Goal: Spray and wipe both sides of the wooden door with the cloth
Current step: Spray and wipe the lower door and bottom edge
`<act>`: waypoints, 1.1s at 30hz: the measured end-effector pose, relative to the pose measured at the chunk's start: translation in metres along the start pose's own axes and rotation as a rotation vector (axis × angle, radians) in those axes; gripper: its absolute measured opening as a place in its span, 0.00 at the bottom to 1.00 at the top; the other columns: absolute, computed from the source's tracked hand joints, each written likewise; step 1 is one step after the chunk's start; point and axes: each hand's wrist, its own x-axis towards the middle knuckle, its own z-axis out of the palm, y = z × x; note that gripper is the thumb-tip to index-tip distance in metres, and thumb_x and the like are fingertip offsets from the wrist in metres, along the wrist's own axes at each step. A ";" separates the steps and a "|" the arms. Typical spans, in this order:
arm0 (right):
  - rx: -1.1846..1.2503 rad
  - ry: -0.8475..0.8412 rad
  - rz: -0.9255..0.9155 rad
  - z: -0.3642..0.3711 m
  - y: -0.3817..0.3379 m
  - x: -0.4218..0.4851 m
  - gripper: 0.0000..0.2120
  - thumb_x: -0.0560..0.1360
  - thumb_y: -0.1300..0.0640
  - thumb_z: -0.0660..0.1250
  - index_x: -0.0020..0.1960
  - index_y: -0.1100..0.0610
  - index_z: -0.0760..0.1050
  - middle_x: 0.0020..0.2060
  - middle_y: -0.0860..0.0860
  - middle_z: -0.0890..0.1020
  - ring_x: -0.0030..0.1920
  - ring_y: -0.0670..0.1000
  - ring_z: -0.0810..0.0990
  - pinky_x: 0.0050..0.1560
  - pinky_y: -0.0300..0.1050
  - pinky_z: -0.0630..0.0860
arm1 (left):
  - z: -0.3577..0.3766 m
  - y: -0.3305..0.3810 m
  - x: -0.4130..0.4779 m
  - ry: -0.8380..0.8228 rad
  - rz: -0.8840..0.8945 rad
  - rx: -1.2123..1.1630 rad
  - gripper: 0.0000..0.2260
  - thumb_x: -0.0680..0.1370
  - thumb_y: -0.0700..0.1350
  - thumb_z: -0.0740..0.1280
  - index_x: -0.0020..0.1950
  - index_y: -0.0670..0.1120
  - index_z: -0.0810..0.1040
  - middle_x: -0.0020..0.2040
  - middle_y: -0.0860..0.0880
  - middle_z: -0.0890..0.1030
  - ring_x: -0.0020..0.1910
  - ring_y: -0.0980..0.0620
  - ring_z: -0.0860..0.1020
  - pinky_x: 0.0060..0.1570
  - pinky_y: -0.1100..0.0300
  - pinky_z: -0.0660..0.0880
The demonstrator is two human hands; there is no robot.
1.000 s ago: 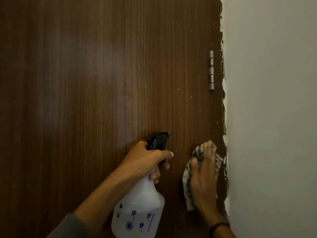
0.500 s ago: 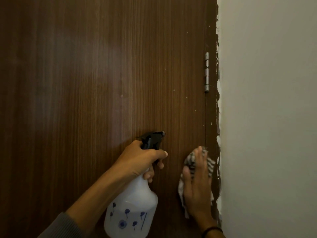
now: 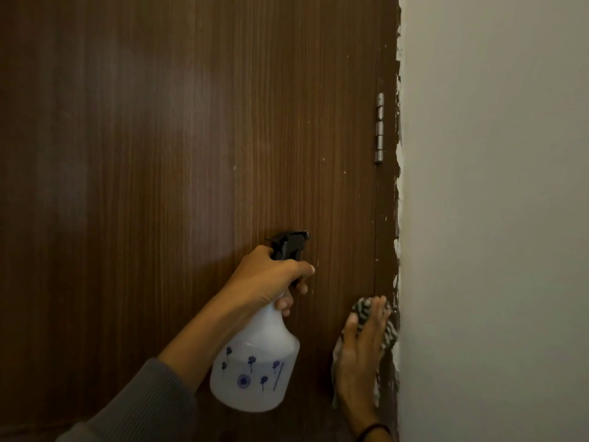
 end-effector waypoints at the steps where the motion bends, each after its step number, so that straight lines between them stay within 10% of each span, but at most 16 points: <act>1: 0.000 -0.024 -0.071 0.003 -0.014 -0.002 0.29 0.82 0.42 0.49 0.81 0.44 0.46 0.81 0.41 0.47 0.81 0.42 0.43 0.81 0.57 0.46 | 0.001 -0.001 0.000 0.001 -0.003 0.000 0.08 0.78 0.42 0.72 0.51 0.38 0.79 0.37 0.43 0.84 0.19 0.54 0.69 0.25 0.58 0.74; 7: -0.096 -0.367 -0.443 -0.003 -0.035 -0.003 0.31 0.83 0.46 0.54 0.82 0.43 0.43 0.81 0.36 0.43 0.81 0.43 0.42 0.77 0.52 0.45 | 0.002 0.002 -0.002 0.028 -0.026 -0.019 0.09 0.77 0.42 0.73 0.51 0.38 0.78 0.38 0.43 0.84 0.20 0.53 0.69 0.26 0.58 0.73; 14: 0.001 -0.133 -0.137 0.010 -0.057 0.014 0.31 0.82 0.42 0.50 0.80 0.42 0.41 0.81 0.41 0.42 0.80 0.43 0.38 0.80 0.65 0.46 | 0.002 0.008 -0.004 -0.002 -0.062 0.003 0.08 0.77 0.42 0.72 0.51 0.38 0.79 0.37 0.44 0.84 0.20 0.53 0.69 0.27 0.58 0.74; 20: -0.085 -0.560 -0.481 -0.006 -0.062 -0.001 0.35 0.83 0.43 0.55 0.80 0.36 0.35 0.79 0.33 0.39 0.80 0.39 0.39 0.77 0.53 0.43 | 0.000 0.009 -0.020 0.057 -0.106 -0.062 0.07 0.76 0.41 0.73 0.47 0.38 0.78 0.35 0.42 0.80 0.21 0.51 0.68 0.28 0.57 0.75; 27: 0.028 -0.242 -0.158 0.003 -0.070 0.008 0.30 0.83 0.44 0.50 0.81 0.45 0.41 0.82 0.43 0.41 0.80 0.42 0.36 0.80 0.63 0.43 | -0.020 -0.011 -0.075 0.113 -0.093 -0.090 0.07 0.78 0.41 0.72 0.51 0.40 0.77 0.41 0.43 0.82 0.21 0.54 0.67 0.26 0.57 0.74; 33: -0.094 -0.632 -0.689 0.027 -0.128 -0.060 0.33 0.83 0.54 0.55 0.83 0.51 0.43 0.82 0.45 0.40 0.81 0.48 0.35 0.76 0.64 0.46 | -0.044 -0.024 -0.123 0.223 -0.086 -0.088 0.09 0.78 0.41 0.72 0.54 0.37 0.78 0.40 0.42 0.82 0.20 0.53 0.66 0.26 0.56 0.73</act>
